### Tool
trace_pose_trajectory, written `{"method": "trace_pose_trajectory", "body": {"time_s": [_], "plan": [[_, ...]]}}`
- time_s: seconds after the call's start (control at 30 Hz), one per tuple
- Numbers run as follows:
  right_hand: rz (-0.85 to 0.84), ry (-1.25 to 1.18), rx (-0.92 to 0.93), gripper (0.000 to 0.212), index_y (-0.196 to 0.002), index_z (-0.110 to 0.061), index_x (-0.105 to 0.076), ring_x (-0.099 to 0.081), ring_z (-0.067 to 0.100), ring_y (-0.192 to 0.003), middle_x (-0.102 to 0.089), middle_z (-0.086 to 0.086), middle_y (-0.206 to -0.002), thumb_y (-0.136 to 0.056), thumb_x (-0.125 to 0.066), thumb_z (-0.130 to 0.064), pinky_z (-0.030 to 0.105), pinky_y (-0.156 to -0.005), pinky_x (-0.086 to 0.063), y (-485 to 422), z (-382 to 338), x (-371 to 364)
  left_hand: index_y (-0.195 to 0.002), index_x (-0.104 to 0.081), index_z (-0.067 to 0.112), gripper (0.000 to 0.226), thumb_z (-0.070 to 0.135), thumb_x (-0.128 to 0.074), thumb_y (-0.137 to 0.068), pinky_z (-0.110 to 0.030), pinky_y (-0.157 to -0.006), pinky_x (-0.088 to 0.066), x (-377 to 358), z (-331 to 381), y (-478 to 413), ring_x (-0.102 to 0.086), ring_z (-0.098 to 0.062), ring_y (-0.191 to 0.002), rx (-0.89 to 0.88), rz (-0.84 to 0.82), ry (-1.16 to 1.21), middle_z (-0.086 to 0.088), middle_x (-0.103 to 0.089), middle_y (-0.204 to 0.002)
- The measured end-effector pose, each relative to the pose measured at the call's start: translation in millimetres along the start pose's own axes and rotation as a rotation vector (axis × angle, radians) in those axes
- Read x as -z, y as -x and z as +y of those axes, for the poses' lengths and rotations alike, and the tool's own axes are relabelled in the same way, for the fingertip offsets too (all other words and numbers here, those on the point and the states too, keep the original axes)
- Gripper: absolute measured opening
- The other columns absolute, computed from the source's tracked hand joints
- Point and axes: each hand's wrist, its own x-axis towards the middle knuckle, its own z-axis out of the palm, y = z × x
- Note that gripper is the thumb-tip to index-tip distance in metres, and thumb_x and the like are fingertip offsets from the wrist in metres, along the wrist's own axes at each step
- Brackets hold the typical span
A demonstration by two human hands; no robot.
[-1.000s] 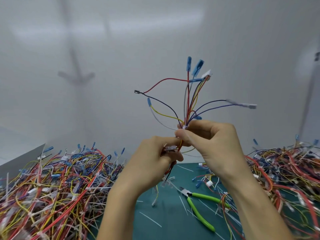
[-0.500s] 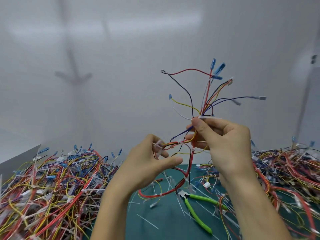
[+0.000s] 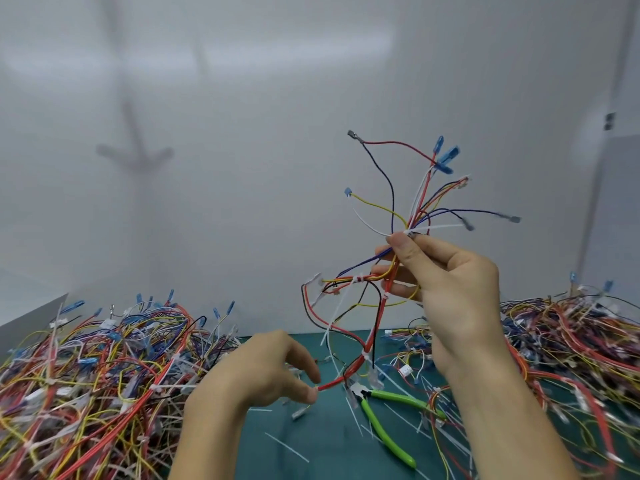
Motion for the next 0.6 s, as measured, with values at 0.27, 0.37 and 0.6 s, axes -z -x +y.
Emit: {"method": "trace_pose_trajectory", "body": {"time_s": [0.27,0.37,0.6], "plan": [[0.027,0.001,-0.021,0.017,-0.079,-0.014,-0.074,-0.072,0.011,-0.061,-0.077,0.001,-0.077,-0.093,-0.066,-0.020,0.020,-0.054,-0.057,-2,0,3,-0.099,-0.057,0.021,0.014,0.034,-0.051,-0.100,-0.030,-0.080,-0.047,-7,-4,-10,-0.063,-0.021,-0.094,0.063,0.192,-0.012,-0.003,-0.070,-0.104],[0.051,-0.058,-0.055,0.016,-0.081,-0.013,-0.074,-0.071,0.012,-0.060,-0.077,0.003,-0.077,-0.093,-0.066,-0.020,0.021,-0.055,-0.057,-4,2,5,-0.099,-0.054,0.022,0.017,0.035,-0.043,-0.103,-0.037,-0.087,-0.050,-5,-7,-12,-0.064,-0.026,-0.098,0.088,0.346,0.069,-0.004,-0.072,-0.101],[0.079,-0.189,-0.144,0.018,-0.082,-0.012,-0.073,-0.071,0.010,-0.059,-0.075,0.000,-0.068,-0.096,-0.062,-0.018,0.020,-0.053,-0.056,-8,3,10,-0.086,-0.052,0.018,0.019,0.014,-0.045,-0.103,-0.047,-0.068,-0.059,9,-6,-5,-0.071,-0.034,-0.070,0.034,0.580,0.607,-0.004,-0.075,-0.075]]}}
